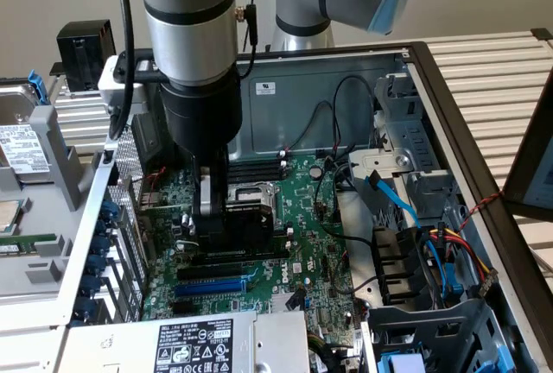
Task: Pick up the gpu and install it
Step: 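Insert the gpu into the slot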
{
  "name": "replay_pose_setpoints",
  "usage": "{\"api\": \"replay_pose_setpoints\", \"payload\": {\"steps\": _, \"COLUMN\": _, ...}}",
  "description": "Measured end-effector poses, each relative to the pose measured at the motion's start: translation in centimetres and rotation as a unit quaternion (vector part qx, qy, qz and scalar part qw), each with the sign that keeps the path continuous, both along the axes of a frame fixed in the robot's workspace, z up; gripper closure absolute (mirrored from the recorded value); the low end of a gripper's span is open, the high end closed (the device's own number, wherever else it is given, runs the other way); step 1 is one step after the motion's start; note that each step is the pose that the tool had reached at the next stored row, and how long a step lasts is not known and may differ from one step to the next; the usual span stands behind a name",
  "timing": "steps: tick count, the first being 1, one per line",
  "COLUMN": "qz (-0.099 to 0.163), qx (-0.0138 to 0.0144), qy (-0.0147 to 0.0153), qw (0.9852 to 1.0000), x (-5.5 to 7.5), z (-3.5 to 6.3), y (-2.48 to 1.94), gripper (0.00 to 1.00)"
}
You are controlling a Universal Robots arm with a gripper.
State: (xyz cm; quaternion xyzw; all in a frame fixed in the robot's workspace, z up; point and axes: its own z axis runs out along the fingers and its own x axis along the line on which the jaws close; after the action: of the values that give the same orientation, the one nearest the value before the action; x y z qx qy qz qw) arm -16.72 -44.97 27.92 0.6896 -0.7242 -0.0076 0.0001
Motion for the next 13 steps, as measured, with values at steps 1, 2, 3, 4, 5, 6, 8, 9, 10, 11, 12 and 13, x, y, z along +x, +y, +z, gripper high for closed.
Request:
{"api": "replay_pose_setpoints", "payload": {"steps": 1, "qz": 0.0, "qx": 0.0002, "qy": 0.0001, "qw": 1.0, "x": 0.0, "z": -0.17, "y": -0.08, "gripper": 0.72}}
{"api": "replay_pose_setpoints", "payload": {"steps": 2, "qz": 0.0, "qx": 0.0004, "qy": 0.0, "qw": 1.0, "x": -0.1, "z": -0.36, "y": -0.12, "gripper": 0.72}}
{"api": "replay_pose_setpoints", "payload": {"steps": 3, "qz": 0.0, "qx": 0.0005, "qy": 0.0, "qw": 1.0, "x": -0.1, "z": -0.51, "y": -0.13, "gripper": 0.72}}
{"api": "replay_pose_setpoints", "payload": {"steps": 4, "qz": 0.001, "qx": 0.0005, "qy": 0.0001, "qw": 1.0, "x": -0.2, "z": -0.59, "y": -0.15, "gripper": 0.72}}
{"api": "replay_pose_setpoints", "payload": {"steps": 5, "qz": 0.001, "qx": 0.0007, "qy": 0.0001, "qw": 1.0, "x": -0.3, "z": -0.67, "y": -0.17, "gripper": 0.72}}
{"api": "replay_pose_setpoints", "payload": {"steps": 6, "qz": 0.001, "qx": 0.001, "qy": 0.0001, "qw": 1.0, "x": -0.4, "z": -0.74, "y": -0.23, "gripper": 0.72}}
{"api": "replay_pose_setpoints", "payload": {"steps": 8, "qz": 0.001, "qx": 0.0028, "qy": 0.0001, "qw": 1.0, "x": -0.5, "z": -0.92, "y": -0.51, "gripper": 0.72}}
{"api": "replay_pose_setpoints", "payload": {"steps": 9, "qz": 0.001, "qx": 0.0038, "qy": 0.0001, "qw": 1.0, "x": -0.5, "z": -1.03, "y": -0.63, "gripper": 0.72}}
{"api": "replay_pose_setpoints", "payload": {"steps": 10, "qz": 0.001, "qx": 0.0045, "qy": 0.0, "qw": 1.0, "x": -0.5, "z": -1.16, "y": -0.7, "gripper": 0.72}}
{"api": "replay_pose_setpoints", "payload": {"steps": 11, "qz": 0.001, "qx": 0.005, "qy": 0.0, "qw": 1.0, "x": -0.6, "z": -1.29, "y": -0.72, "gripper": 0.72}}
{"api": "replay_pose_setpoints", "payload": {"steps": 12, "qz": 0.001, "qx": 0.0055, "qy": 0.0, "qw": 1.0, "x": -0.6, "z": -1.4, "y": -0.74, "gripper": 0.72}}
{"api": "replay_pose_setpoints", "payload": {"steps": 13, "qz": 0.001, "qx": 0.0059, "qy": 0.0001, "qw": 1.0, "x": -0.6, "z": -1.5, "y": -0.78, "gripper": 0.72}}
